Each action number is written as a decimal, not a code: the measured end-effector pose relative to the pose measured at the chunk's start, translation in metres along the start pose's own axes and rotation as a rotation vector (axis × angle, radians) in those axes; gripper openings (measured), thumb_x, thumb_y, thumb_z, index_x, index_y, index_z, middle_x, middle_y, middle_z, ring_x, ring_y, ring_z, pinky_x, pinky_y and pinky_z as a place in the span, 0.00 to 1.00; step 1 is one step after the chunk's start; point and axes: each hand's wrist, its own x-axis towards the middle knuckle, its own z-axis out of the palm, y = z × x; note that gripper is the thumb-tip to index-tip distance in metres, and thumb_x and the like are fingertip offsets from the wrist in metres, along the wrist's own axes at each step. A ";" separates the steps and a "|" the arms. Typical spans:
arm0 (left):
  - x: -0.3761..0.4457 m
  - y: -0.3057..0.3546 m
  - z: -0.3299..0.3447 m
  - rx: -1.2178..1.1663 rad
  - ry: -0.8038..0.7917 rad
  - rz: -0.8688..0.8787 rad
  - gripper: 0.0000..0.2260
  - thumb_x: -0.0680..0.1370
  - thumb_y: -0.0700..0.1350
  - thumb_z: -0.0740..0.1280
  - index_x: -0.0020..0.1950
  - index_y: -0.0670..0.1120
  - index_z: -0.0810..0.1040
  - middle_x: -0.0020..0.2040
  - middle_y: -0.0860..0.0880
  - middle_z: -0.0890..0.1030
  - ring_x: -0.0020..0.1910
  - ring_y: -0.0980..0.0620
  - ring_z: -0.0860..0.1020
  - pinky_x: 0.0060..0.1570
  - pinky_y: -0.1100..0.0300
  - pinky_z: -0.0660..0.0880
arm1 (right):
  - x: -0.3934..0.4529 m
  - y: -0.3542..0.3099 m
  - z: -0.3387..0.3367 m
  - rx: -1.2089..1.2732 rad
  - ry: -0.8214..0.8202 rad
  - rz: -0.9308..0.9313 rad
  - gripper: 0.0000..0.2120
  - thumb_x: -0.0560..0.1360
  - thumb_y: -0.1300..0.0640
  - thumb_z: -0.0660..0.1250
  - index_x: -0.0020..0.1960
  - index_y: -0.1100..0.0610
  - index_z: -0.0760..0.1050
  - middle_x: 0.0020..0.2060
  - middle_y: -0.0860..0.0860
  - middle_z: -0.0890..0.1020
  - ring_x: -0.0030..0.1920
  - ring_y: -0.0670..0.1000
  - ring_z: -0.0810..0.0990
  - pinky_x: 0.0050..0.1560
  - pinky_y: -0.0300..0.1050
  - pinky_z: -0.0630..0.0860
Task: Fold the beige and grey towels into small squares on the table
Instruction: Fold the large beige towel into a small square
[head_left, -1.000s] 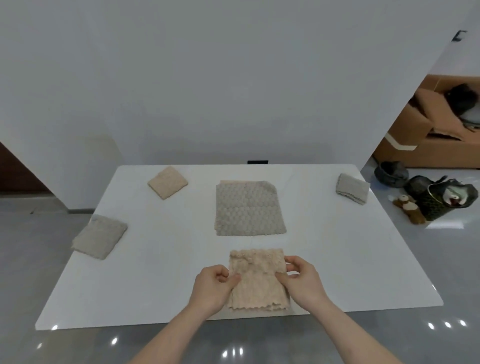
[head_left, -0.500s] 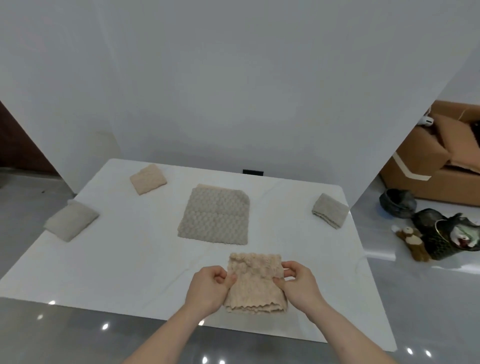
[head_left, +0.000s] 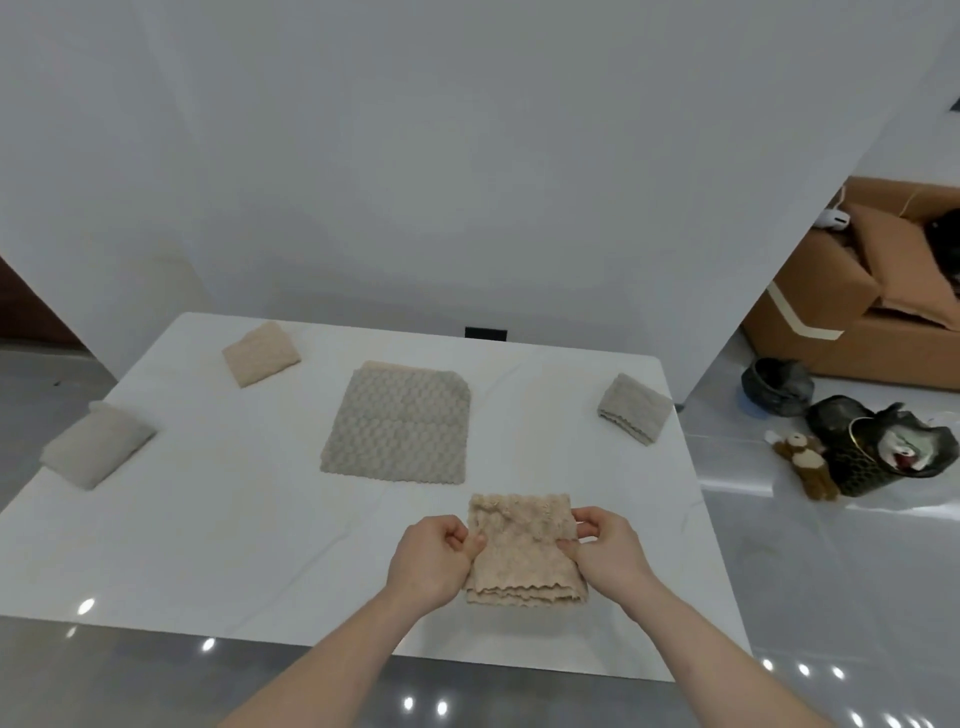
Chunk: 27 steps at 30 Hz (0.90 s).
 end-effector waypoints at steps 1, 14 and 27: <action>0.000 0.003 0.003 0.008 -0.002 0.003 0.15 0.77 0.56 0.73 0.35 0.51 0.78 0.27 0.56 0.78 0.30 0.58 0.77 0.40 0.56 0.79 | 0.002 0.003 -0.004 -0.004 -0.001 0.005 0.12 0.71 0.61 0.75 0.53 0.52 0.82 0.44 0.49 0.86 0.46 0.46 0.84 0.44 0.39 0.78; 0.037 0.064 0.092 -0.086 -0.006 -0.080 0.15 0.78 0.57 0.71 0.37 0.50 0.76 0.34 0.52 0.81 0.34 0.55 0.79 0.43 0.55 0.79 | 0.084 0.038 -0.089 -0.023 -0.053 -0.027 0.16 0.73 0.58 0.76 0.59 0.51 0.78 0.48 0.48 0.84 0.47 0.44 0.83 0.40 0.36 0.78; 0.059 0.137 0.193 -0.064 0.051 -0.273 0.11 0.78 0.53 0.69 0.38 0.49 0.78 0.39 0.51 0.85 0.35 0.56 0.79 0.39 0.61 0.75 | 0.178 0.066 -0.183 -0.143 -0.265 -0.048 0.19 0.73 0.58 0.75 0.62 0.51 0.76 0.50 0.48 0.83 0.47 0.42 0.81 0.33 0.27 0.72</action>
